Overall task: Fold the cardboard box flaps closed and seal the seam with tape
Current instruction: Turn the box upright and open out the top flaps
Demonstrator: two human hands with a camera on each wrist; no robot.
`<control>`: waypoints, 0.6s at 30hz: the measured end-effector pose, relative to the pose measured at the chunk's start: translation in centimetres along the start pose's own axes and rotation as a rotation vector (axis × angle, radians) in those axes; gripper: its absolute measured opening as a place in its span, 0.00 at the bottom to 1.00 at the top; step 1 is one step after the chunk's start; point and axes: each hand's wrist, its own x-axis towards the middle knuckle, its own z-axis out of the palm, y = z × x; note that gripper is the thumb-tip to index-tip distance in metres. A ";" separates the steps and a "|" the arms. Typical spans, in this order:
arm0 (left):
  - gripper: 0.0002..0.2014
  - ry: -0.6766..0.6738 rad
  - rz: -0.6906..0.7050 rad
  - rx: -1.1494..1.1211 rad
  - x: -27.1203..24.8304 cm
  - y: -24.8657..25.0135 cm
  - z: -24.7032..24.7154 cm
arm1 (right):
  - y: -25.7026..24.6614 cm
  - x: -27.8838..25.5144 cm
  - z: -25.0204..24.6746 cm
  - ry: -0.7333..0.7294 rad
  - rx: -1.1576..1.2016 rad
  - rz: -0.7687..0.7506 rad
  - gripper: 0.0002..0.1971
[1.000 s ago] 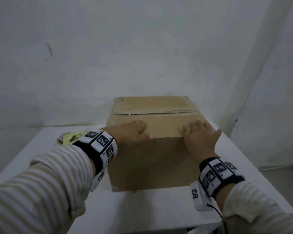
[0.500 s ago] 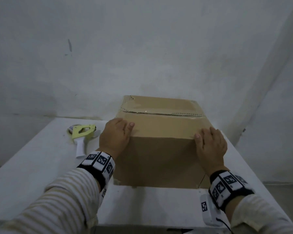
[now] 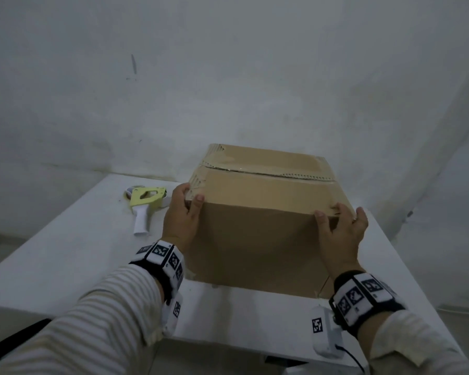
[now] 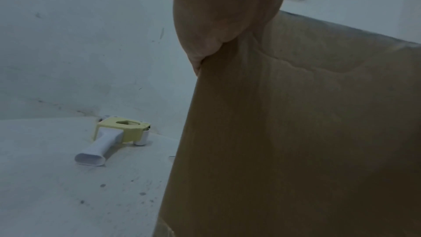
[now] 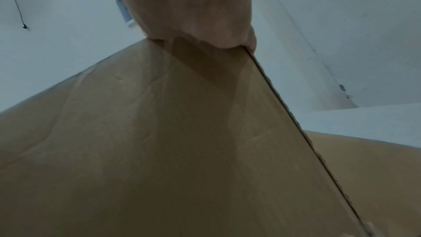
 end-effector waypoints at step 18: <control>0.33 -0.031 0.024 0.221 8.0 8.7 -1.4 | -6.8 7.5 -3.8 -0.135 -0.215 -0.096 0.38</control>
